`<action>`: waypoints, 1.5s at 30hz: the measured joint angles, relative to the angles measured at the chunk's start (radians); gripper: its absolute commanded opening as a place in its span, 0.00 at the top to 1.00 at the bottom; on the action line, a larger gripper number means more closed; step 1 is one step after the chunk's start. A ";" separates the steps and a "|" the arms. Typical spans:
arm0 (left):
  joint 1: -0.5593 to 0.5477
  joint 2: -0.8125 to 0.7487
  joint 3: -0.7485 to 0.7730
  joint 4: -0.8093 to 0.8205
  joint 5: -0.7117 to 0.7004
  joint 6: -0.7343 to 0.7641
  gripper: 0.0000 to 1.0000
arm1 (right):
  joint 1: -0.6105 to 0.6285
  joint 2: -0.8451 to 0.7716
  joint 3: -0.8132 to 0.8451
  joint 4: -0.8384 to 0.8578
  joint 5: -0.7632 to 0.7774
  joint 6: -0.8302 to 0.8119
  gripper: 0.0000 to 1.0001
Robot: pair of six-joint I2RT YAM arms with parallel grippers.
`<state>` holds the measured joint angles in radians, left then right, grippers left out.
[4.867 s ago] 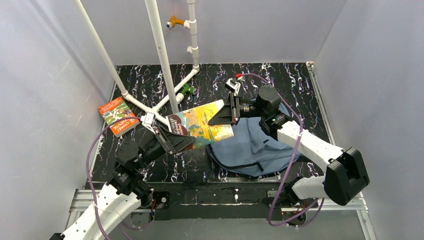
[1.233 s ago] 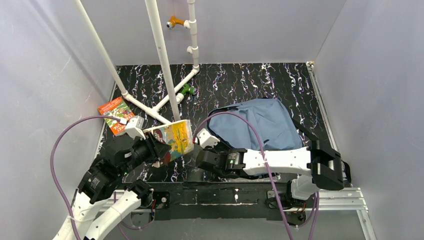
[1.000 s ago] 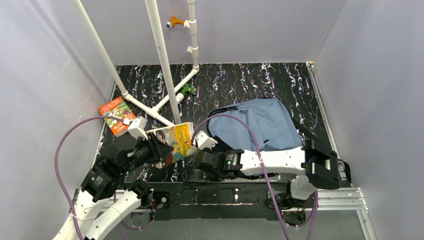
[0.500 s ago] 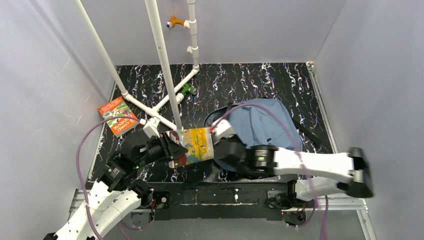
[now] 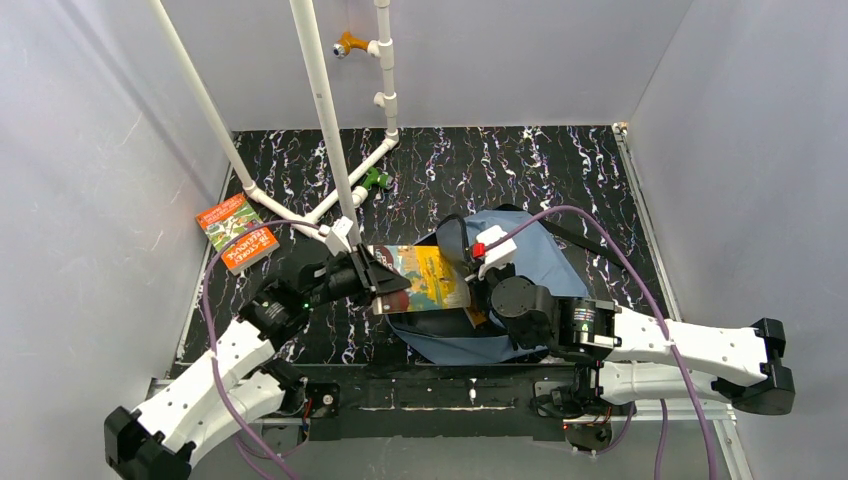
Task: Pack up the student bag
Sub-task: Place the book in the student bag.
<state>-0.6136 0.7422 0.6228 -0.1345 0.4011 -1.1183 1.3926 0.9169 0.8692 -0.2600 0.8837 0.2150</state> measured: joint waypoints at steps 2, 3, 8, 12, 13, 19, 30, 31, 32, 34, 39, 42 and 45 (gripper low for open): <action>-0.024 0.033 0.000 0.024 -0.021 -0.030 1.00 | 0.000 0.002 0.000 0.006 -0.005 0.003 0.99; -0.051 0.050 0.000 0.037 -0.043 -0.052 1.00 | 0.000 0.002 0.000 0.009 -0.005 0.005 0.99; -0.180 0.121 -0.019 0.092 -0.130 -0.163 1.00 | 0.000 0.001 0.000 0.027 -0.004 0.014 0.99; -0.249 0.161 -0.040 0.103 -0.206 -0.217 1.00 | 0.000 0.001 0.000 0.031 -0.004 0.014 0.99; -0.263 0.160 -0.043 0.103 -0.231 -0.228 1.00 | 0.000 0.000 0.000 0.031 -0.004 0.014 0.99; -0.294 0.141 -0.026 0.101 -0.345 -0.274 1.00 | 0.000 -0.022 0.000 0.031 -0.002 0.002 0.99; -0.294 0.237 0.137 -0.042 -0.435 -0.424 1.00 | 0.000 -0.040 0.000 0.029 0.000 -0.004 0.99; -0.294 0.256 0.158 -0.067 -0.444 -0.426 1.00 | 0.000 -0.042 0.000 0.028 0.000 -0.004 0.99; -0.293 0.266 0.169 -0.079 -0.450 -0.426 1.00 | 0.000 -0.043 0.000 0.027 0.000 -0.003 0.99; -0.294 0.275 0.182 -0.090 -0.465 -0.422 1.00 | 0.000 -0.047 0.001 0.024 0.000 -0.003 0.99; -0.293 0.291 0.185 -0.046 -0.464 -0.357 1.00 | 0.000 -0.051 0.001 0.024 0.000 -0.001 0.99; -0.293 0.324 0.214 -0.042 -0.445 -0.312 1.00 | 0.000 -0.051 0.001 0.024 -0.001 0.002 0.99; -0.296 0.348 0.218 -0.022 -0.411 -0.297 1.00 | 0.000 -0.051 0.001 0.024 -0.002 0.003 0.99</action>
<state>-0.9100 1.0901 0.8406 -0.1562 -0.0097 -1.4151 1.3926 0.8654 0.8700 -0.2359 0.8818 0.2184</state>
